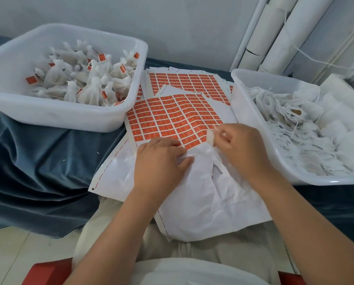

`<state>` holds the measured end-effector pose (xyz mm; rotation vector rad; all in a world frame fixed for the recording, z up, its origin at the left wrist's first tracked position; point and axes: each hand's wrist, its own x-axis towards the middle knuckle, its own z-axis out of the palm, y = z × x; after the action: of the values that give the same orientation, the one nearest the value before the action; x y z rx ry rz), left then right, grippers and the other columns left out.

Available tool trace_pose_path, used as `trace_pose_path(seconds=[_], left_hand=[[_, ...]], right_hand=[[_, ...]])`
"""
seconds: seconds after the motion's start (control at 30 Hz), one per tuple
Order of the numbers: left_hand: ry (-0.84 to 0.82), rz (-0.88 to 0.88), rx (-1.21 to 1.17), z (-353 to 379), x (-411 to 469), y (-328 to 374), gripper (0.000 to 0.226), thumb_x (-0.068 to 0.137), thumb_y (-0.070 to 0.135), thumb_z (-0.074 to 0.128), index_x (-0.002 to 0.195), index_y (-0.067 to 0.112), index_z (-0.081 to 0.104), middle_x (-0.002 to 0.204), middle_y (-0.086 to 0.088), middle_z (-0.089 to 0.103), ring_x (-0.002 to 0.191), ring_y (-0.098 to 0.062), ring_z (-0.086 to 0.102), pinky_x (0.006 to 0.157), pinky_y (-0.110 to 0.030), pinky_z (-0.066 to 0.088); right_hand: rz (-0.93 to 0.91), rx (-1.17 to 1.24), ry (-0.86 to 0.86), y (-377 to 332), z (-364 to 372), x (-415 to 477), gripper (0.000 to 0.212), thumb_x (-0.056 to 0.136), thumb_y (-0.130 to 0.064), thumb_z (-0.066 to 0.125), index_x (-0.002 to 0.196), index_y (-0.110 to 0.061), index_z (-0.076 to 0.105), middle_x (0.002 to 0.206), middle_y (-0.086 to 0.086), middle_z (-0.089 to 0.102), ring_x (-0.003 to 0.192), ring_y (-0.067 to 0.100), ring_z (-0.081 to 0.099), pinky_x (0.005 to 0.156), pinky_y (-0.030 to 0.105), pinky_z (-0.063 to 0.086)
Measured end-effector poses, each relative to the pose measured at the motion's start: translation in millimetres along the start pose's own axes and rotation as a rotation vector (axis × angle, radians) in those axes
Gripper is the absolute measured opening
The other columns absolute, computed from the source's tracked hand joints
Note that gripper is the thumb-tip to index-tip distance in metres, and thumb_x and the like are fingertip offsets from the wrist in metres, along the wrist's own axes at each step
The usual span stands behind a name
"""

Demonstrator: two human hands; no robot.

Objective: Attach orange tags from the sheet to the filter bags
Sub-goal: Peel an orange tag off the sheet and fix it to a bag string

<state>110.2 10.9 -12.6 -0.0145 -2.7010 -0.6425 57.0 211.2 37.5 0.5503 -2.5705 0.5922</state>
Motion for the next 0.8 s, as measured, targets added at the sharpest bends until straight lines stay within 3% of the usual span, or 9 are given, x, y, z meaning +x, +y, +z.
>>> trace_pose_path(seconds=[0.13,0.23,0.3,0.37,0.43,0.57,0.63,0.7,0.8], left_hand=[[-0.036,-0.012,-0.015,-2,0,1,0.046,0.092,0.071,0.059,0.119,0.038,0.076,0.129,0.02,0.069,0.124,-0.01,0.06,0.113,-0.042,0.04],[0.026,-0.045,-0.125,-13,-1,13,0.057,0.091,0.078,0.049,0.125,0.038,0.072,0.134,0.02,0.067,0.126,-0.003,0.057,0.115,-0.034,0.04],[0.131,-0.056,-0.405,-27,-6,27,0.058,0.09,0.08,0.045,0.121,0.04,0.073,0.126,0.023,0.07,0.118,0.005,0.058,0.104,-0.02,0.043],[0.047,-0.098,-0.809,-40,-10,40,0.043,0.09,0.074,0.055,0.112,0.044,0.076,0.114,0.026,0.074,0.109,0.006,0.065,0.086,-0.011,0.052],[-0.133,-0.213,-1.143,-52,-14,53,0.023,0.092,0.059,0.068,0.102,0.042,0.08,0.103,0.02,0.077,0.101,0.001,0.071,0.077,-0.013,0.056],[-0.262,-0.355,-1.327,-55,-18,61,0.019,0.087,0.048,0.075,0.095,0.032,0.083,0.1,0.007,0.08,0.098,-0.009,0.075,0.092,-0.031,0.055],[-0.288,-0.375,-1.385,-54,-20,63,0.022,0.084,0.048,0.075,0.096,0.032,0.083,0.103,0.006,0.08,0.099,-0.011,0.075,0.089,-0.028,0.056],[-0.316,-0.372,-1.42,-53,-21,64,0.024,0.084,0.048,0.074,0.099,0.031,0.083,0.106,0.004,0.08,0.101,-0.013,0.075,0.083,-0.023,0.058],[-0.33,-0.363,-1.446,-52,-23,66,0.024,0.087,0.045,0.073,0.103,0.03,0.083,0.106,0.002,0.08,0.102,-0.015,0.075,0.081,-0.016,0.057]], right_hand=[[0.344,0.463,0.249,-19,-24,-7,0.032,0.099,-0.043,0.062,0.08,-0.019,0.073,0.063,0.001,0.065,0.058,0.018,0.062,0.057,0.037,0.055],[0.55,0.961,0.159,-38,-38,-18,0.025,0.093,-0.046,0.069,0.078,-0.027,0.077,0.058,-0.008,0.058,0.058,0.008,0.058,0.064,0.027,0.058],[0.572,1.169,0.062,-48,-41,-28,0.022,0.096,-0.042,0.07,0.08,-0.029,0.079,0.057,-0.012,0.057,0.055,0.005,0.055,0.064,0.026,0.058],[0.602,1.248,0.034,-56,-39,-36,0.021,0.097,-0.04,0.07,0.092,-0.023,0.081,0.056,-0.012,0.055,0.052,0.005,0.05,0.063,0.026,0.055],[0.643,1.312,0.047,-60,-35,-42,0.028,0.095,-0.039,0.071,0.081,-0.014,0.073,0.053,-0.004,0.042,0.051,0.009,0.041,0.066,0.027,0.051],[0.697,1.349,0.106,-65,-30,-49,0.039,0.09,-0.041,0.075,0.066,-0.016,0.056,0.054,0.0,0.031,0.055,0.014,0.036,0.071,0.032,0.051],[0.698,1.352,0.089,-64,-30,-52,0.032,0.093,-0.042,0.073,0.075,-0.015,0.066,0.058,0.002,0.044,0.059,0.016,0.047,0.079,0.038,0.052],[0.704,1.363,0.047,-63,-28,-55,0.025,0.097,-0.042,0.07,0.099,-0.02,0.079,0.088,0.009,0.072,0.088,0.027,0.071,0.094,0.047,0.058],[0.701,1.416,0.09,-66,-29,-56,0.031,0.101,-0.037,0.066,0.12,-0.015,0.077,0.12,0.014,0.074,0.118,0.031,0.071,0.101,0.055,0.056]])
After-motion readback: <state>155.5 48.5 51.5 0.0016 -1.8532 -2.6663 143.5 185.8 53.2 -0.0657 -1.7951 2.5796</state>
